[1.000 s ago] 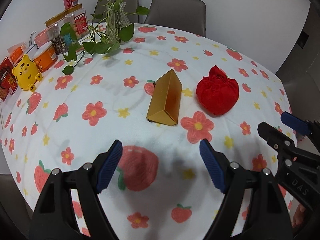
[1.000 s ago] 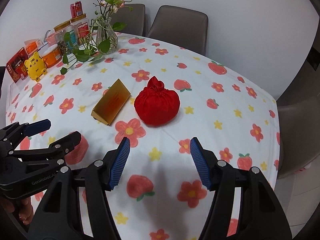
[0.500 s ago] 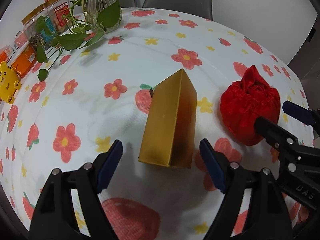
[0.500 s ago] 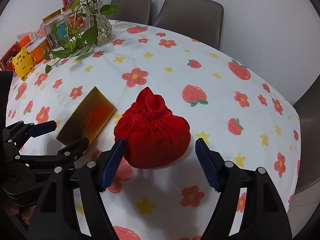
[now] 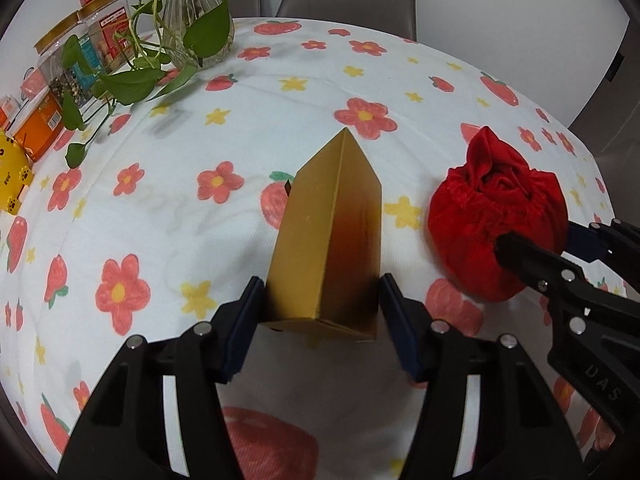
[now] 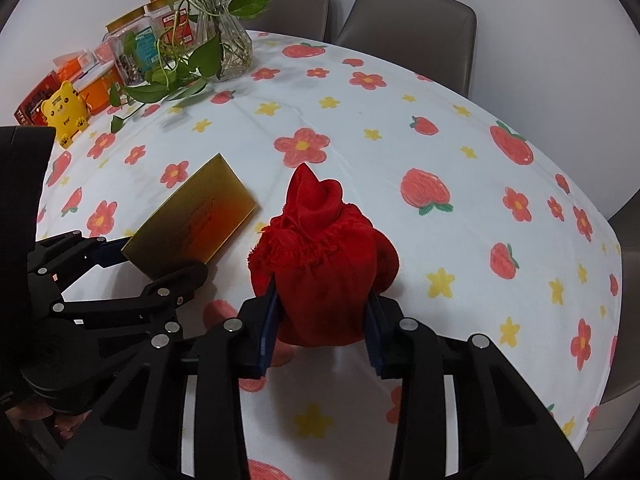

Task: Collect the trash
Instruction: 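Grasp the gold triangular box with the left tool while the right tool grasps the red cloth bag, then carry the gold box and red cloth bag over the grey trash bin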

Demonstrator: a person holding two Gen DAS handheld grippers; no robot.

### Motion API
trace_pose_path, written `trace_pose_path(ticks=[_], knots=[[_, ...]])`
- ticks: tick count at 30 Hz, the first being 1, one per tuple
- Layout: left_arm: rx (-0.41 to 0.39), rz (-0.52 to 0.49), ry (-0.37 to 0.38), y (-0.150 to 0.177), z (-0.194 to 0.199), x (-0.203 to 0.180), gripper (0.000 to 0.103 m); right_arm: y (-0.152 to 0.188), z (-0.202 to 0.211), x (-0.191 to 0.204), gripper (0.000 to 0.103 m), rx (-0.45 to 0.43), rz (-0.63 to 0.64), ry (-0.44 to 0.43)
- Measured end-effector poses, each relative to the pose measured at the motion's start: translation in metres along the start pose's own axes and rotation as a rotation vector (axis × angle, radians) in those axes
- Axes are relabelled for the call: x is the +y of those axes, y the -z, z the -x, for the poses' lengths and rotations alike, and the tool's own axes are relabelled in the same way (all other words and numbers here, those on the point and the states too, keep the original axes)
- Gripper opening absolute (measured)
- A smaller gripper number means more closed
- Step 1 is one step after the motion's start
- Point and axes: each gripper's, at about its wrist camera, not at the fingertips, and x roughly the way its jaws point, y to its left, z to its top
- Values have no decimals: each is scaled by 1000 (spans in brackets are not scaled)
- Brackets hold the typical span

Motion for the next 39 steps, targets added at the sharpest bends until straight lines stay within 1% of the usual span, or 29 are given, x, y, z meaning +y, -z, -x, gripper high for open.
trace_pose_path(ticks=[3,7,14,18,24,31,36,39], knots=[[-13,-11,-13,4,11,0,59,5,7,1,30,1,-14,-2],[-31,-2,-14,12,31,4,59,14,22,5,30,-7,-22,9],[-65,-2,0,36,70,7,58,33,62,18,28,-45,-35,30],[-77,-16,18,53,90,4,56,48,86,27,27,-66,-45,46],[-86,-66,49,82,116,-8,55,83,121,32,26,-91,-89,69],[-91,-130,96,113,140,-43,54,133,157,17,26,-96,-155,108],[-95,-177,117,139,156,-83,53,175,187,-8,26,-104,-201,131],[-104,-191,121,155,167,-113,53,203,207,-27,26,-114,-211,137]])
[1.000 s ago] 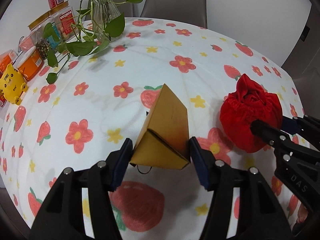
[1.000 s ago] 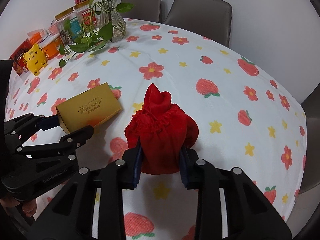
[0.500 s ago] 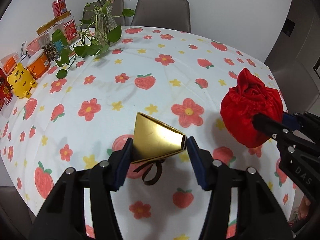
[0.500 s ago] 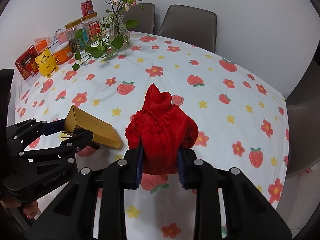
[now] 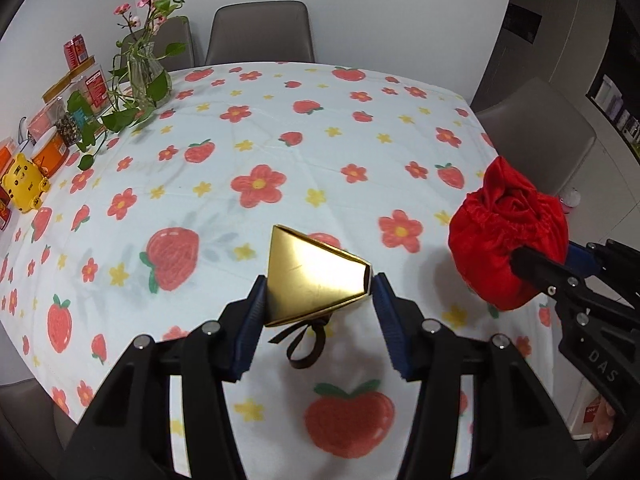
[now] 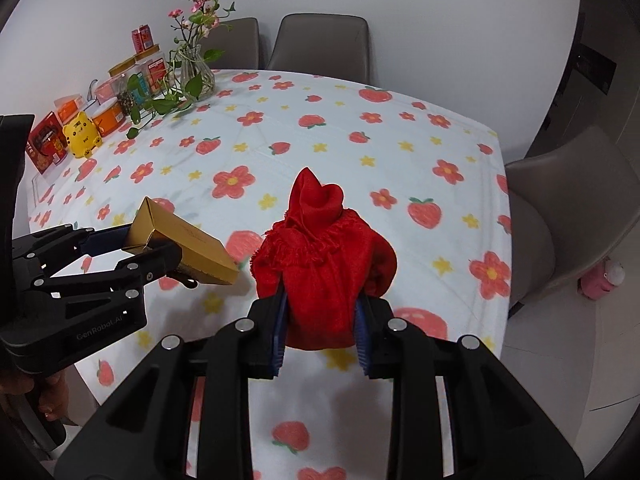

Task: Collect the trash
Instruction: 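Carry the gold box and red cloth bag over the grey trash bin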

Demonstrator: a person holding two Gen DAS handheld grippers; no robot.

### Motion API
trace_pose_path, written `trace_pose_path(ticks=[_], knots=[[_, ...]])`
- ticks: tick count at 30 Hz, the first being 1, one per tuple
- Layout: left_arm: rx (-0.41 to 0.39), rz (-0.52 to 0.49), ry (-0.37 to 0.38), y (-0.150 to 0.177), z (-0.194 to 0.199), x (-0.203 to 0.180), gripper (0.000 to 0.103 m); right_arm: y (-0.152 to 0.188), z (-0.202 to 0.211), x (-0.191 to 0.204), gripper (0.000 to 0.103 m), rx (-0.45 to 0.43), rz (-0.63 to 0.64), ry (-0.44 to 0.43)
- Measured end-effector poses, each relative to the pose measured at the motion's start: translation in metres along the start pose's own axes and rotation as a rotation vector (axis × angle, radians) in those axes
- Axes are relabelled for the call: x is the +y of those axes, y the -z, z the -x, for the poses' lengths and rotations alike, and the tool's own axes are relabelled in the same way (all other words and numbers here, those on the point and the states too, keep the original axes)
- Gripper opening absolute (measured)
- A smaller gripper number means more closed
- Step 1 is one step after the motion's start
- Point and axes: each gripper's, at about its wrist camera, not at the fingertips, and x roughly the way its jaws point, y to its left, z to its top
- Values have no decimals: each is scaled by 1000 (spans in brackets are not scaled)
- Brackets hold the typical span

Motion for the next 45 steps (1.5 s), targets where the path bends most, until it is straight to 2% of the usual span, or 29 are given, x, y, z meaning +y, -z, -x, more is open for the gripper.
trace_pose_path(ticks=[4,8,12,18,23,27,33,39,45], knots=[[-15,-6,0,16,12,-55,52,32,30,-47,26,-14,-8,-1],[-23,-21,-1,35,22,-127,52,71,68,-105,26,-29,17,5],[-26,-21,34,54,29,-203,52,108,102,-166,26,-38,13,29],[16,-102,103,84,26,-321,52,171,131,-260,26,16,-79,98],[83,-190,170,107,0,-406,52,226,136,-322,26,74,-195,155],[138,-246,196,126,-35,-458,52,264,113,-358,26,135,-275,191],[198,-284,212,159,-108,-507,52,322,44,-402,26,207,-361,200],[252,-320,196,200,-202,-538,52,370,-35,-429,27,247,-380,188],[266,-341,201,223,-282,-552,52,405,-102,-445,30,261,-359,189]])
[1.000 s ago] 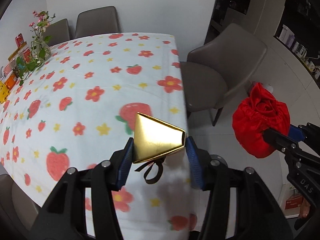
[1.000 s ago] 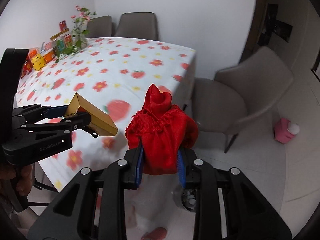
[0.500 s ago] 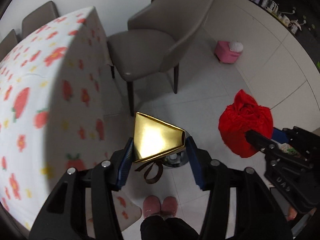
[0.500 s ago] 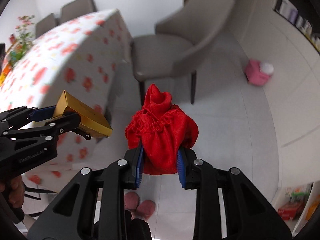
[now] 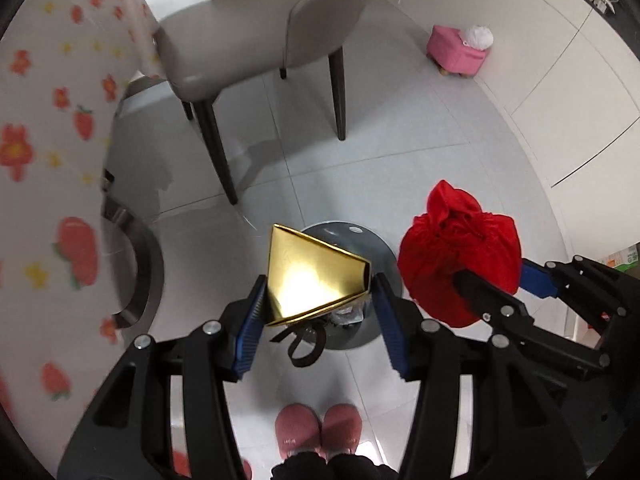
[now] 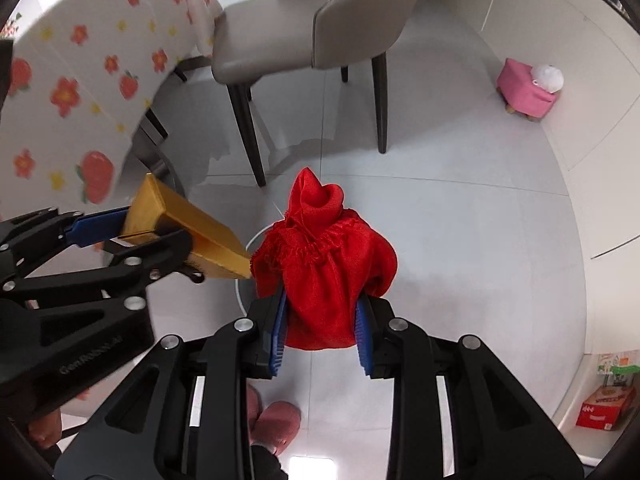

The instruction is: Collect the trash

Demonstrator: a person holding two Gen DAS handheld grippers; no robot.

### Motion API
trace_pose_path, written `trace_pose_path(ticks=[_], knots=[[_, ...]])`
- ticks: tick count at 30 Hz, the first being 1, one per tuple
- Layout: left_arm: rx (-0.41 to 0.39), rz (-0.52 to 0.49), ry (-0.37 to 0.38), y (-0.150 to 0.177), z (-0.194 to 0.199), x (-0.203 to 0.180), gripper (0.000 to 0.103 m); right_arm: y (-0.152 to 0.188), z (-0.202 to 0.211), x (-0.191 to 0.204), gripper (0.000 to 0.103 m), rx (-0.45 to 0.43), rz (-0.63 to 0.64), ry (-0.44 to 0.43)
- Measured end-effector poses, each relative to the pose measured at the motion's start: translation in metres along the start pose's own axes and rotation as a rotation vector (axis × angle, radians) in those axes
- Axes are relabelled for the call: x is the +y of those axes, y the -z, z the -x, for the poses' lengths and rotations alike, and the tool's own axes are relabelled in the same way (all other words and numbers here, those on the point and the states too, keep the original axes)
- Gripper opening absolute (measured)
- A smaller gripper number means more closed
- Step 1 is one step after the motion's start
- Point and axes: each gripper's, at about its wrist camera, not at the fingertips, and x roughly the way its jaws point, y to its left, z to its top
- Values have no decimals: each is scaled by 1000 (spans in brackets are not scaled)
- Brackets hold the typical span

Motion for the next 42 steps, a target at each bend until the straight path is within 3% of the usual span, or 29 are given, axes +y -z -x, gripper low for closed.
trace_pose_path(ticks=[5,8,16,23,26,30,33,42], knots=[[30,-12,19,2,-45,9,55,8,-38,-7,38,7,-14,-16],[32,-32,16,4,-54,11,63,11,-46,-6,39,20,-7,-12],[43,-39,14,0,-26,14,65,5,-19,2,39,32,-2,-3],[40,-38,-7,-8,61,17,68,-9,65,17,39,21,12,-1],[17,-24,-17,-11,106,20,71,-18,108,26,44,-9,22,5],[-10,18,-43,-15,166,30,76,-27,168,40,56,-45,41,7],[-41,39,-82,-13,212,40,77,-32,210,55,57,-67,79,1],[-149,239,-183,18,337,97,81,-52,312,123,57,-139,234,-119]])
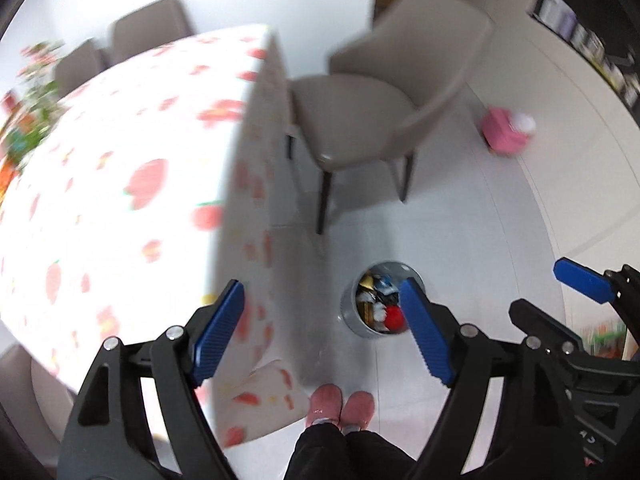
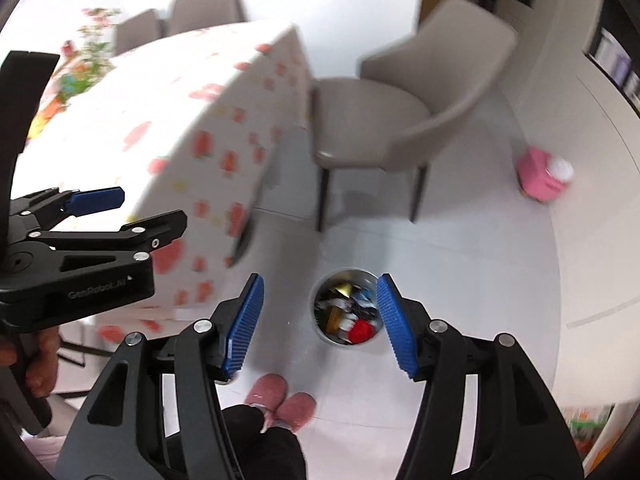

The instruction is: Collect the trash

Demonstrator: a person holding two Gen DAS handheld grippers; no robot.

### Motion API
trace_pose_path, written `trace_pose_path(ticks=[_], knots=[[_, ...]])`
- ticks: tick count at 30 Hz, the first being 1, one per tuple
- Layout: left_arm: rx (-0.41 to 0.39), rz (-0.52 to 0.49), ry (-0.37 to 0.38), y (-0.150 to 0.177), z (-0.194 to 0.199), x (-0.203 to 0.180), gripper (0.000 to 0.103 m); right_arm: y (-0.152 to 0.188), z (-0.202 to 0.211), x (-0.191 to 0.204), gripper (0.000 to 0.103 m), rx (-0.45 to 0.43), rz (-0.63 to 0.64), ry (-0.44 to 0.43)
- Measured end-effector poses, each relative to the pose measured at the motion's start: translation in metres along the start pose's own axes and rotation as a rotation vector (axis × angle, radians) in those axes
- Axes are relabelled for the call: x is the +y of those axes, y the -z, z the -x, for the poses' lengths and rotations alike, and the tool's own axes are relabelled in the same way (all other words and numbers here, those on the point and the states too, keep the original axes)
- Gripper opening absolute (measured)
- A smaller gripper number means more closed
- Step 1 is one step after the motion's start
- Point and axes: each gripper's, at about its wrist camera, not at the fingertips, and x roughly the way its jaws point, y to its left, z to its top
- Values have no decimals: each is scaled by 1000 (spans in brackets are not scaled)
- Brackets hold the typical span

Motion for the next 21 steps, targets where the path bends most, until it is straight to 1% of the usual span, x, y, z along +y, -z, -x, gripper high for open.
trace_pose_path(ticks=[5,8,10,14,17,21], knots=[[-48,145,-56,16,58,60,82,-26,37,61,58,-68,131,-98],[-75,226,-87,25,86,94,82,-41,50,102,59,-93,212,-155],[-97,266,-121,31,105,119,83,-48,57,128,59,-104,256,-186],[-136,318,-173,35,132,166,83,-66,61,185,60,-121,334,-223],[-148,343,-182,34,141,205,85,-77,64,225,60,-138,355,-230],[-156,325,-211,30,148,257,86,-94,64,279,60,-161,354,-205]])
